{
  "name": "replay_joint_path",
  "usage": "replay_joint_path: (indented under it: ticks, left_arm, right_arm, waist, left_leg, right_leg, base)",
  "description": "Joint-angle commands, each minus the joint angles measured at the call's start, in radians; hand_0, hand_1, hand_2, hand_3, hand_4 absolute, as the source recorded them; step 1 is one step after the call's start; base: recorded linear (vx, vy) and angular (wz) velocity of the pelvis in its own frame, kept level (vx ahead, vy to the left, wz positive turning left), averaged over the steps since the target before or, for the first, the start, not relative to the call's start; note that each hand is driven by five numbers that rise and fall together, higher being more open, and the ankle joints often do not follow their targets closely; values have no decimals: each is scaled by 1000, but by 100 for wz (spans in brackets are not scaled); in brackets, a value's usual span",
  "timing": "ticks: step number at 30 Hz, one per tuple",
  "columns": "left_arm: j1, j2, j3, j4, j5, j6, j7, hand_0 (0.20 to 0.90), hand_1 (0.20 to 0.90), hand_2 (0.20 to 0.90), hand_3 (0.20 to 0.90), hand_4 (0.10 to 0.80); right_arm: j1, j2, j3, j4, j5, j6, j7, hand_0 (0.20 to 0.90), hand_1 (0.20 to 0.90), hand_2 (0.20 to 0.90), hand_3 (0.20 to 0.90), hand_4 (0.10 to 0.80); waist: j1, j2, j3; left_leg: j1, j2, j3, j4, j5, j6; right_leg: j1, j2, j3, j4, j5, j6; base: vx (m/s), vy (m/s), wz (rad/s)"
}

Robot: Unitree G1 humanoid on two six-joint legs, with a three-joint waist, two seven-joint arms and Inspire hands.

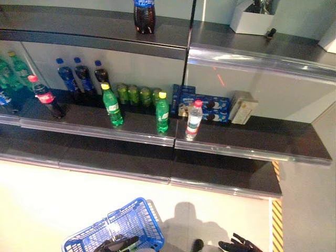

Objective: Pick up the drink and place into the basket.

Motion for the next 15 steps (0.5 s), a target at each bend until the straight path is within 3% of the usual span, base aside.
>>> replay_joint_path:
  ticks: [1,6,9,12,15]
  left_arm:
    - [-99,-18,6,-33,-19,-48,-65,300,300,300,200,100]
    - [-111,2,-1,-34,-30,-35,-79,300,300,300,200,100]
    - [-118,-29,-2,-59,-76,-36,-62,300,300,300,200,100]
    - [-109,-52,-32,-68,-52,-52,-66,300,300,300,200,100]
    - [-111,-77,-48,-84,-44,-49,-63,300,300,300,200,100]
  right_arm:
    - [-54,-46,-5,3,7,-53,25,900,900,900,900,800]
    - [-96,-59,9,-13,18,-15,21,900,900,900,900,800]
    - [-112,-73,31,-28,25,-9,4,900,900,900,900,800]
    - [-97,-83,13,-27,57,-10,-37,900,900,900,900,800]
    - [-79,-99,-19,-6,44,-22,-26,900,900,900,900,800]
  waist:
    - [-27,28,-25]
    - [-34,18,-10]
    - [-35,14,24]
    - [-41,16,33]
    - [-40,21,18]
  left_leg:
    - [-23,-36,-77,10,-42,-63]
    - [-52,12,-80,75,-67,-88]
    - [-94,76,-92,151,-40,-119]
    - [-103,103,-88,141,-5,-138]
    - [-95,105,-91,105,4,-144]
  right_leg:
    - [37,34,55,-77,57,33]
    - [8,32,83,-71,51,18]
    - [-22,37,67,-17,39,-1]
    - [-1,42,54,-27,33,-16]
    - [30,35,17,-73,34,-16]
  base:
    - [88,-278,-13]
    - [67,-361,-5]
    - [19,-324,7]
    - [27,-96,16]
    - [14,29,18]
